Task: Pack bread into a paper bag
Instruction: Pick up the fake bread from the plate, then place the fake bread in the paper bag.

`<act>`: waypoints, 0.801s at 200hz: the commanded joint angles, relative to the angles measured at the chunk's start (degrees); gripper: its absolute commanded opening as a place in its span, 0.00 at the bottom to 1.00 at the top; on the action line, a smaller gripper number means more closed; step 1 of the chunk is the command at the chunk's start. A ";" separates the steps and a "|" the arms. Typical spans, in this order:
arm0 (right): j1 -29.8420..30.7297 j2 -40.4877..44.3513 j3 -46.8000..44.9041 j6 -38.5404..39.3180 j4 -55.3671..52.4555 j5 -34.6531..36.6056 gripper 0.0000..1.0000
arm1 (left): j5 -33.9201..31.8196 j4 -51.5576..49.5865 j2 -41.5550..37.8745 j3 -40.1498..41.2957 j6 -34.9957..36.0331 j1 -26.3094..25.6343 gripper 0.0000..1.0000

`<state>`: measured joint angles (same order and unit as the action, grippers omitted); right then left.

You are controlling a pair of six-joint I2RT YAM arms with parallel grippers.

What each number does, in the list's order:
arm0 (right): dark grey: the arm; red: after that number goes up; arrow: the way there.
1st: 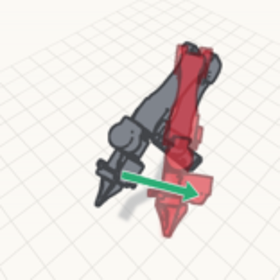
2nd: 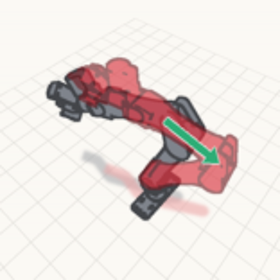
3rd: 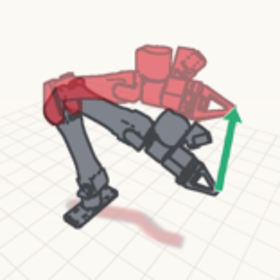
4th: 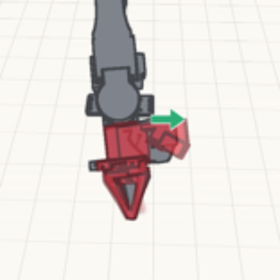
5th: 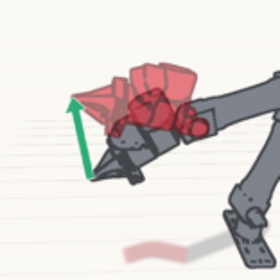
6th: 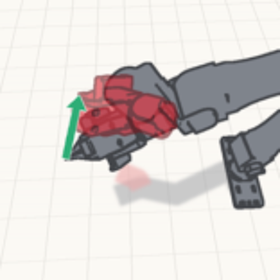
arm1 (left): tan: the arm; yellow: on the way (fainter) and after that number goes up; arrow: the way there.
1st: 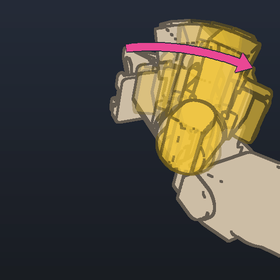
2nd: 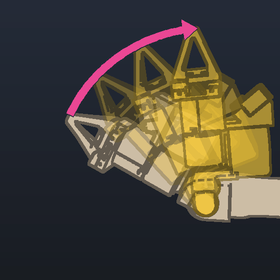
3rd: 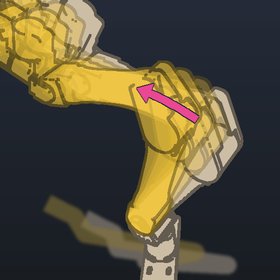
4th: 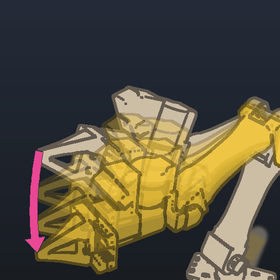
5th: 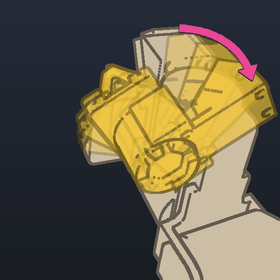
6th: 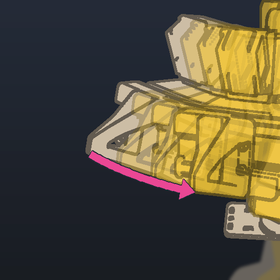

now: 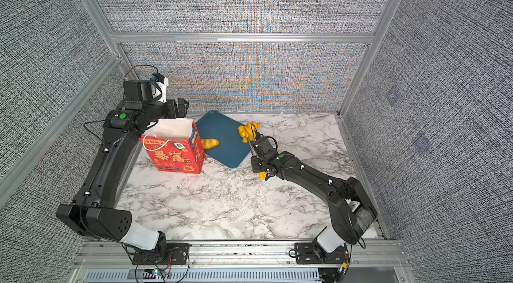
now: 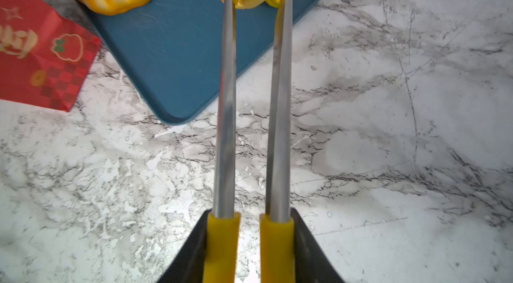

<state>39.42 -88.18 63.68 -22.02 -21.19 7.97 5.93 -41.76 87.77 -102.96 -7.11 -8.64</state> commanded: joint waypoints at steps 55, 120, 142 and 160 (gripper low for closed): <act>0.79 6.42 7.53 5.61 10.68 -13.26 0.15 | -3.13 0.40 -0.71 -2.24 -0.87 -0.36 1.00; 6.01 0.96 18.12 11.90 10.97 -23.12 0.09 | -4.99 1.82 -2.53 -4.34 -2.02 -0.33 1.00; 7.59 -2.18 20.97 12.57 10.85 -25.31 0.09 | -5.49 1.68 -3.75 -4.54 -1.78 -0.32 1.00; 9.06 -4.76 23.54 12.83 9.87 -26.14 0.09 | -5.93 1.13 -4.34 -4.80 -1.43 -0.33 1.00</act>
<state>47.03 -90.76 84.36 -10.96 -13.85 -14.63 1.21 -41.21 84.31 -107.18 -9.02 -9.02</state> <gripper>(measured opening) 0.418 0.998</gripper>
